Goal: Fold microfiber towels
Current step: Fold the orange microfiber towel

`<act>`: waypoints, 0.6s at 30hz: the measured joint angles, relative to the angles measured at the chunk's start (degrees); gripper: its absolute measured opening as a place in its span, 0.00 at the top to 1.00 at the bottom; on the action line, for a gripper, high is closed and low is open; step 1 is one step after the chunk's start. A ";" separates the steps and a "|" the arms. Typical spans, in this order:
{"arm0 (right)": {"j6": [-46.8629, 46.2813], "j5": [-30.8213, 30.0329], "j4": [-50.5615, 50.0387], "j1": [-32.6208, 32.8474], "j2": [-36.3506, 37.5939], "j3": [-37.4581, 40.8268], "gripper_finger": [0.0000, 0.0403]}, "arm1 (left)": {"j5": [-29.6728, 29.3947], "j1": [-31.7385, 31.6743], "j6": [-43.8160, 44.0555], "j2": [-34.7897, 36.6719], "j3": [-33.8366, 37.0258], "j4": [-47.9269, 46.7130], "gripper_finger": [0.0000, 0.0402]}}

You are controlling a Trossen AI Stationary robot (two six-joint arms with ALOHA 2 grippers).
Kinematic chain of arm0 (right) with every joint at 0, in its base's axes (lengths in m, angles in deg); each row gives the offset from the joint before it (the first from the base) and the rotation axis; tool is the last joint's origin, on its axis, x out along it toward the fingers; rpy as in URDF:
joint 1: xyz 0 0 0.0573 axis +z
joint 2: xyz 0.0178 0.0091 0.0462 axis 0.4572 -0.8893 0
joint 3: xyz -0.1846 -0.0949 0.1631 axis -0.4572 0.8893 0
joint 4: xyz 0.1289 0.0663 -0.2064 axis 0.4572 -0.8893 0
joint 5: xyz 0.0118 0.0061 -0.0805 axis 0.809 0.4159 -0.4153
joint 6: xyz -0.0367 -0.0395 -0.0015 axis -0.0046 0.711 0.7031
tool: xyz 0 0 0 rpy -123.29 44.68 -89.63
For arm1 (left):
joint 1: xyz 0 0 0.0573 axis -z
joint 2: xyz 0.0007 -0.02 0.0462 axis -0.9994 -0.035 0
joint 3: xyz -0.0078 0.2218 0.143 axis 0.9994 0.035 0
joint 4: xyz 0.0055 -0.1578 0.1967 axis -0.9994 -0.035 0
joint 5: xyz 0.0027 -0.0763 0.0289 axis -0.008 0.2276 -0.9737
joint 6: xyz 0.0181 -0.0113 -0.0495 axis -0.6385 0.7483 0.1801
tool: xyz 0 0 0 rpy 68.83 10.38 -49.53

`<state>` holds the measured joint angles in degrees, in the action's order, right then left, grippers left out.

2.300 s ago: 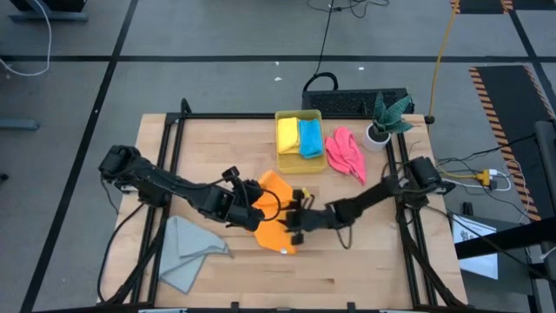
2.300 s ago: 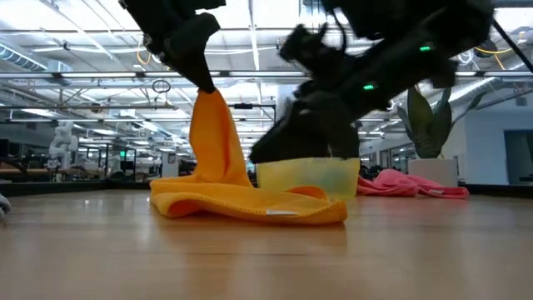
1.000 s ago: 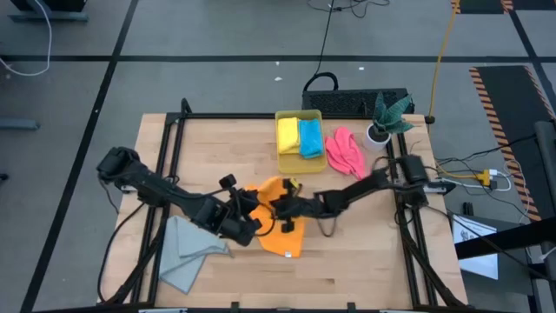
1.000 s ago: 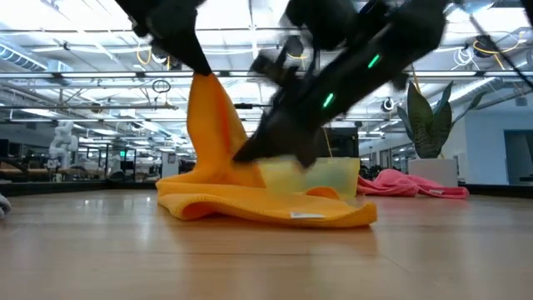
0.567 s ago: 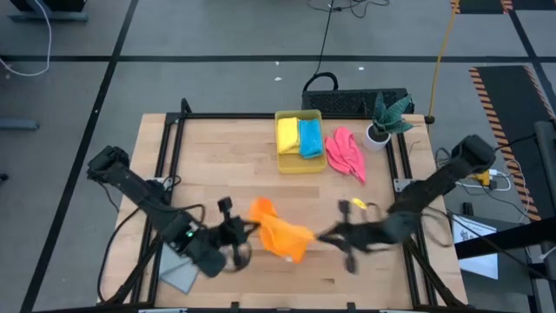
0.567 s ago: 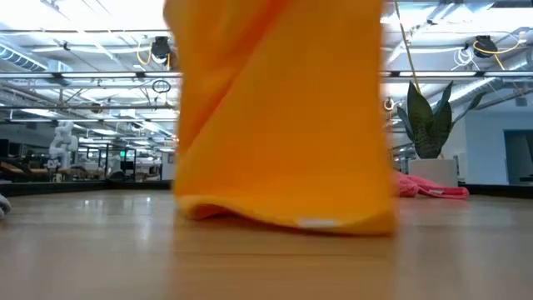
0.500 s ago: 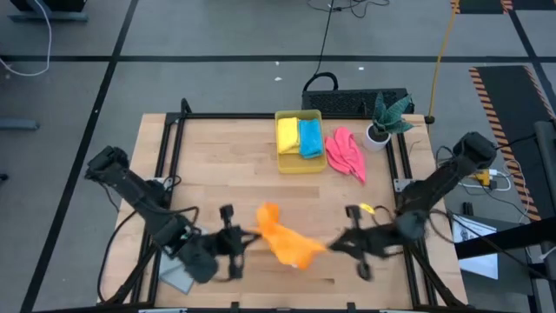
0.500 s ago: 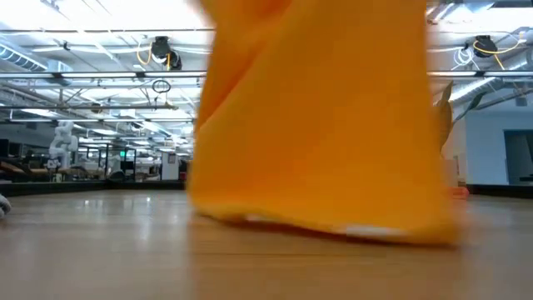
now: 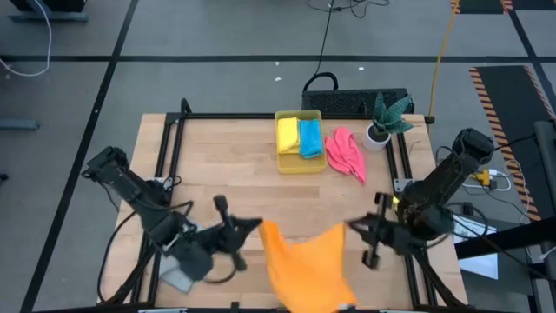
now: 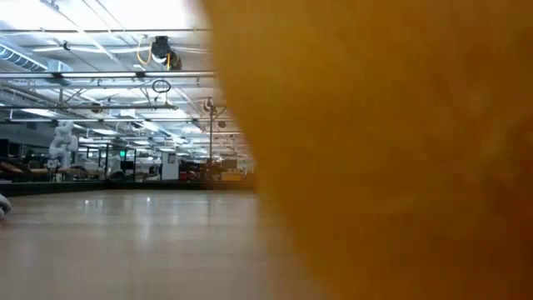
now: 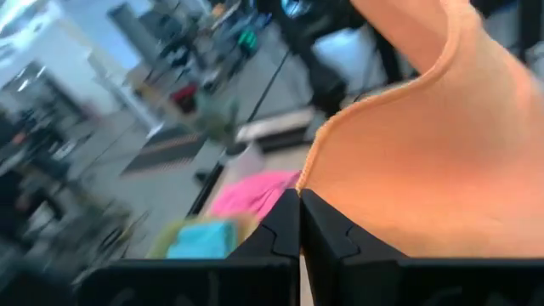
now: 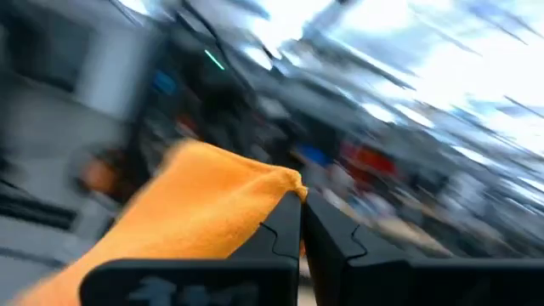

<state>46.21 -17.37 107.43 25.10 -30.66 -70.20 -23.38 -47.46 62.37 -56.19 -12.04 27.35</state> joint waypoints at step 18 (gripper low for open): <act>-11.19 6.48 0.32 3.87 -0.02 9.05 1.00 | 5.82 0.51 13.58 -0.04 2.99 -7.76 0.99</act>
<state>35.02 -10.88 107.75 28.98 -30.68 -61.15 -17.56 -46.95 75.94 -56.24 -9.05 19.59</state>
